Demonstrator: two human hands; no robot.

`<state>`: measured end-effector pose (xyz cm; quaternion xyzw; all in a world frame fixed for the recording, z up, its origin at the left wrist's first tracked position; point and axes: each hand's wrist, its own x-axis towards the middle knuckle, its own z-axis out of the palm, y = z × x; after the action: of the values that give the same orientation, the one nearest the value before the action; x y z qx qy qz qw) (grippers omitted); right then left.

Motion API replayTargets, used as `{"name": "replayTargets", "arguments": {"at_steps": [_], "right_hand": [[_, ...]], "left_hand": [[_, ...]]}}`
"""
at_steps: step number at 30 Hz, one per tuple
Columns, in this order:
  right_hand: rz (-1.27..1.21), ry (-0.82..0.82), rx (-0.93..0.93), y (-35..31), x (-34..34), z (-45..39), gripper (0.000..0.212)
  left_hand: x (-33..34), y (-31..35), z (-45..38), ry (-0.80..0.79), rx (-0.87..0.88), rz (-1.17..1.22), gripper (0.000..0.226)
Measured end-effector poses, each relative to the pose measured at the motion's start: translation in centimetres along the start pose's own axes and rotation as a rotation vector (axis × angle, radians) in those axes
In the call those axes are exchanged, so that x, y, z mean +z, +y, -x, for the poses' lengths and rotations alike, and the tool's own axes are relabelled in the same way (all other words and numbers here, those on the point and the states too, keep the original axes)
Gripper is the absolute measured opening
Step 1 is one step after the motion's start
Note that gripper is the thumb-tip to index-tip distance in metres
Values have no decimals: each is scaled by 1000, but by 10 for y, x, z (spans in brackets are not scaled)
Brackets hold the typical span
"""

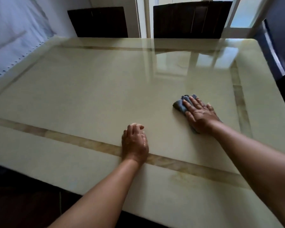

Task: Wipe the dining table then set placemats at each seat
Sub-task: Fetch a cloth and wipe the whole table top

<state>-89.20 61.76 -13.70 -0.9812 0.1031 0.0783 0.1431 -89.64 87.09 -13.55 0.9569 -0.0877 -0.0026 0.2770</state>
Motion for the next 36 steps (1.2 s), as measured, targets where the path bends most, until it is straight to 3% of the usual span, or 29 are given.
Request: {"name": "replayTargets", "arguments": {"at_steps": [8, 15, 19, 21, 24, 28, 30, 33, 36], "right_hand": [[25, -4, -20, 3, 2, 4, 56], [8, -99, -385, -70, 47, 125, 57], [33, -159, -568, -61, 52, 170, 55], [34, -119, -468, -30, 41, 170, 53], [39, -28, -97, 18, 23, 159, 53], [-1, -11, 220, 3, 28, 156, 55], [-24, -29, 130, -27, 42, 165, 57], [9, -46, -187, -63, 62, 202, 58], [73, -88, -318, -50, 65, 235, 56]], "left_hand": [[7, 5, -1, 50, 50, -129, 36], [3, 9, 3, 37, 58, -113, 41], [-3, 9, 5, 9, 77, -61, 43], [-7, 8, 8, -13, 82, -54, 42], [-10, 8, 17, -32, 78, -39, 28], [-8, 17, 43, -62, 94, 53, 22], [-4, 27, 57, -83, 99, 83, 24], [6, 42, 75, -96, 88, 121, 25], [16, 54, 94, -140, 134, 121, 22]]}}
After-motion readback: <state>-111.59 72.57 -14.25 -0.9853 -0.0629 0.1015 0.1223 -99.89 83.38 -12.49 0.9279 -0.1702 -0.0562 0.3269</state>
